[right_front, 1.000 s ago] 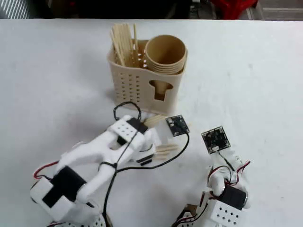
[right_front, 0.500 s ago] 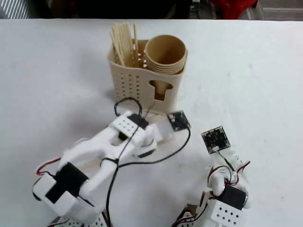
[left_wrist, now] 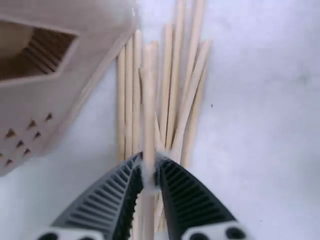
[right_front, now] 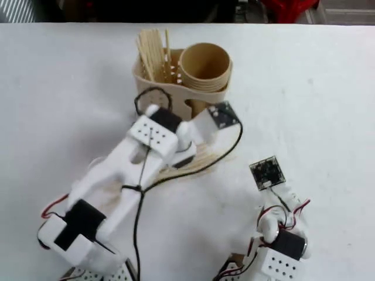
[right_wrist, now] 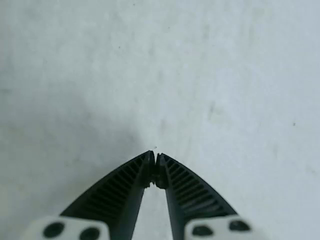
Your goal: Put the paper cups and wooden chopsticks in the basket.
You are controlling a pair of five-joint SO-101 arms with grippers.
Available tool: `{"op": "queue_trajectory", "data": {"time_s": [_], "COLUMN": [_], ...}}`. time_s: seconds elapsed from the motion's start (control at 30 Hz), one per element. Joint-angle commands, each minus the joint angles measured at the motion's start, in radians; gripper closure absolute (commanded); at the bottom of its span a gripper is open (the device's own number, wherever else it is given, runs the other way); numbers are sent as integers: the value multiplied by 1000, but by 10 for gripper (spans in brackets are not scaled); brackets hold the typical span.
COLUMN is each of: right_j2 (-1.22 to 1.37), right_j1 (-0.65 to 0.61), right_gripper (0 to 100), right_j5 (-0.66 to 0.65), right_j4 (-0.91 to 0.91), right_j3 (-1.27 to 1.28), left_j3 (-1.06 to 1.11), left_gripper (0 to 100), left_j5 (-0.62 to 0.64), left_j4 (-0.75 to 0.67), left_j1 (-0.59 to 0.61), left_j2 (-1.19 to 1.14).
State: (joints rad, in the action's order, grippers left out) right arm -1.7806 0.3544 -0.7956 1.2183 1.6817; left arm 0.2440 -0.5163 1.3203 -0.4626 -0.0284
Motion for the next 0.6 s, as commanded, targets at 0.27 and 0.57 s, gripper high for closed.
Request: {"op": "queue_trajectory", "data": {"time_s": [0.27, 0.57], "right_j2": [-12, -12], "right_j1": [12, 12], "right_gripper": [981, 981], "right_j5": [-8, -6], "right_j4": [-16, -18], "right_j3": [9, 9], "left_j3": [-514, -953], "left_gripper": [976, 976], "left_j5": [-2, 106], "left_j4": [195, 2], "left_j1": [13, 76], "left_j2": [33, 162]}}
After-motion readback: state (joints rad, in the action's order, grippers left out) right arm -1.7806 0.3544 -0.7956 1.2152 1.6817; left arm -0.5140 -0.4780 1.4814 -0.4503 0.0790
